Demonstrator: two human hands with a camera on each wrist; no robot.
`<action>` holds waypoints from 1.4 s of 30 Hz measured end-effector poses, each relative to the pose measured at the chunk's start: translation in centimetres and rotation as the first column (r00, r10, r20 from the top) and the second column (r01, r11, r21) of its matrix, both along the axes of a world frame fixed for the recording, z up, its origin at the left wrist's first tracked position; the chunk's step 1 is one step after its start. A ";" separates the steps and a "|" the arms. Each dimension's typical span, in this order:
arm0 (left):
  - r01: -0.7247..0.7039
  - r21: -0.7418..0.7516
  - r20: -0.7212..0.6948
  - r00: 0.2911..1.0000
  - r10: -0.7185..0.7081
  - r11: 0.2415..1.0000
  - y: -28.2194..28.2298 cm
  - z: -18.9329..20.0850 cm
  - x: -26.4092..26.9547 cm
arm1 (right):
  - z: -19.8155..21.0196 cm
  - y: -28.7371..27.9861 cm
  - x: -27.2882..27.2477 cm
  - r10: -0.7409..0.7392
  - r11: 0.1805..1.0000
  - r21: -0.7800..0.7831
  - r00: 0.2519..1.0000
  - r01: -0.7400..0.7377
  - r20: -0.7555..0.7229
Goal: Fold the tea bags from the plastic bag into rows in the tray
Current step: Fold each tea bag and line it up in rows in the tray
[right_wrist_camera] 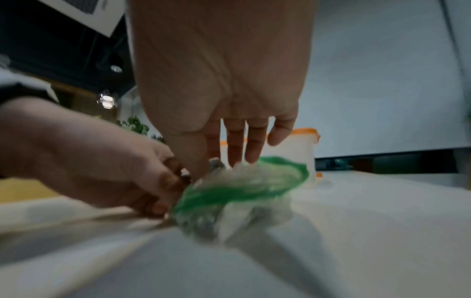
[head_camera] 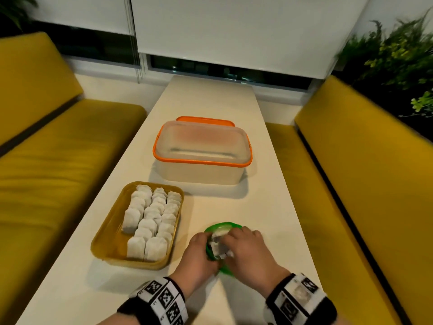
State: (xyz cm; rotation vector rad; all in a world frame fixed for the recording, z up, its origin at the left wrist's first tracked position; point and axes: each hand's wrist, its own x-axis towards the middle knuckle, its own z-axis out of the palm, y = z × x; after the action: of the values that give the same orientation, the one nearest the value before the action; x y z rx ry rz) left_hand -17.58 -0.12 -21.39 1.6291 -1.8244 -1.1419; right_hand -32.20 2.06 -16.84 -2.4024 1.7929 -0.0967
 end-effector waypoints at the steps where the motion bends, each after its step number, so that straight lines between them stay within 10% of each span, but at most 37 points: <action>1: 0.005 0.005 -0.008 1.000 -0.005 1.000 0.0 0.1 0.0 | -0.3 -0.1 0.6 -0.010 0.999 0.038 0.997 0.014 -0.083; 11: 0.039 0.039 -0.036 0.999 -0.037 0.998 -0.3 -0.1 0.4 | 1.5 0.7 -0.8 -0.319 0.947 0.130 0.909 0.294 0.270; 28: -0.044 0.032 0.001 0.999 0.044 0.999 0.3 0.3 0.1 | -1.3 -0.5 0.7 0.265 0.961 0.104 0.962 -0.257 -0.067; 39: -0.066 0.040 0.027 0.998 0.065 0.997 0.5 -0.1 -0.1 | -0.4 -0.5 1.0 0.150 0.977 0.164 0.985 -0.136 -0.079; 42: -0.061 0.028 0.037 0.997 0.060 0.998 0.5 0.3 -0.4 | -0.3 -0.7 0.2 0.042 0.987 0.149 0.991 -0.061 0.125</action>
State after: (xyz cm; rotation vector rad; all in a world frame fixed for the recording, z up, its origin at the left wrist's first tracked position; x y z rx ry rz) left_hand -17.95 0.42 -21.14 1.7205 -1.7758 -1.1242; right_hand -31.95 1.31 -17.13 -2.2830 1.6227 -0.0939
